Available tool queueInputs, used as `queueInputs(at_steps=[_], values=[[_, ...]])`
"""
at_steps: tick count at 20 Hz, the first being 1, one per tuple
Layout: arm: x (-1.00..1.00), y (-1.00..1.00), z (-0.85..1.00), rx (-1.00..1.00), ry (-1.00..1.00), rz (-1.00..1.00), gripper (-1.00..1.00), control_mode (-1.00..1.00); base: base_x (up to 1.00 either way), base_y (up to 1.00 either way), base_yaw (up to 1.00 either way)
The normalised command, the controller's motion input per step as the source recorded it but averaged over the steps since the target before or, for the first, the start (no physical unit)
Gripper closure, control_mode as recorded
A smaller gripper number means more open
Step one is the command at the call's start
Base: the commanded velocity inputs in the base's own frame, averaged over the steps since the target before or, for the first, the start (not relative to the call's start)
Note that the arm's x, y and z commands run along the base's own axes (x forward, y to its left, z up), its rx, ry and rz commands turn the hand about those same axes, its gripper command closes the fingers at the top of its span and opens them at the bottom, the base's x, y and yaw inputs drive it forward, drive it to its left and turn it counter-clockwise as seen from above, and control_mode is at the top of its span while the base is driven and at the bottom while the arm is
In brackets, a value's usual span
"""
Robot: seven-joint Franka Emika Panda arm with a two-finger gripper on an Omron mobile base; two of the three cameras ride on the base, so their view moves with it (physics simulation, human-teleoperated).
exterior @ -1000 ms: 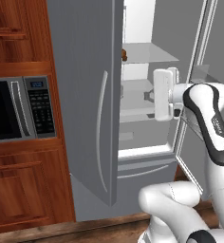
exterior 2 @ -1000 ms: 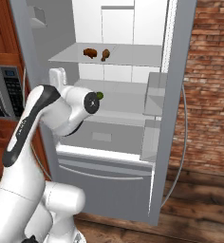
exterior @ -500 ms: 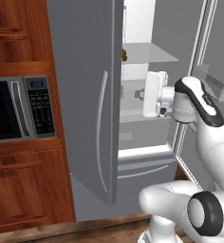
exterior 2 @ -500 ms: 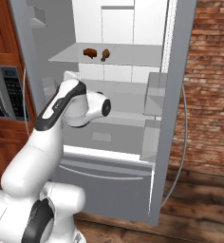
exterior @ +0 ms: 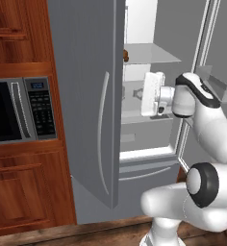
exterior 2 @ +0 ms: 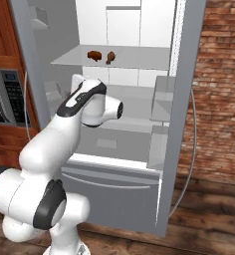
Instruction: Gather the lime and garlic from the fridge and place them on a tray on the dining counter. Then gather the chicken drumsticks from the fridge and place them on the other tray.
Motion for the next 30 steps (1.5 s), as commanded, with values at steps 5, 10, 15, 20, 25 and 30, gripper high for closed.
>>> queueInputs(at_steps=[5,10,15,20,25,30], values=[[0.27,0.45,0.00,0.00,-0.02,0.07,1.00,-1.00,0.00,0.00,0.00],[0.36,0.15,-0.01,0.00,-0.05,0.06,1.00,-1.00,0.00,0.00,0.00],[0.05,0.28,-0.01,0.00,-0.07,0.10,1.00,-1.00,0.00,0.00,0.00],[-0.70,0.74,-0.11,0.00,-0.05,0.22,1.00,-1.00,0.00,0.00,0.00],[-1.00,1.00,-0.71,0.05,-0.05,0.21,1.00,-1.00,0.00,0.00,0.00],[-0.66,1.00,-0.66,0.16,-0.02,0.20,1.00,-1.00,0.00,0.00,0.00]])
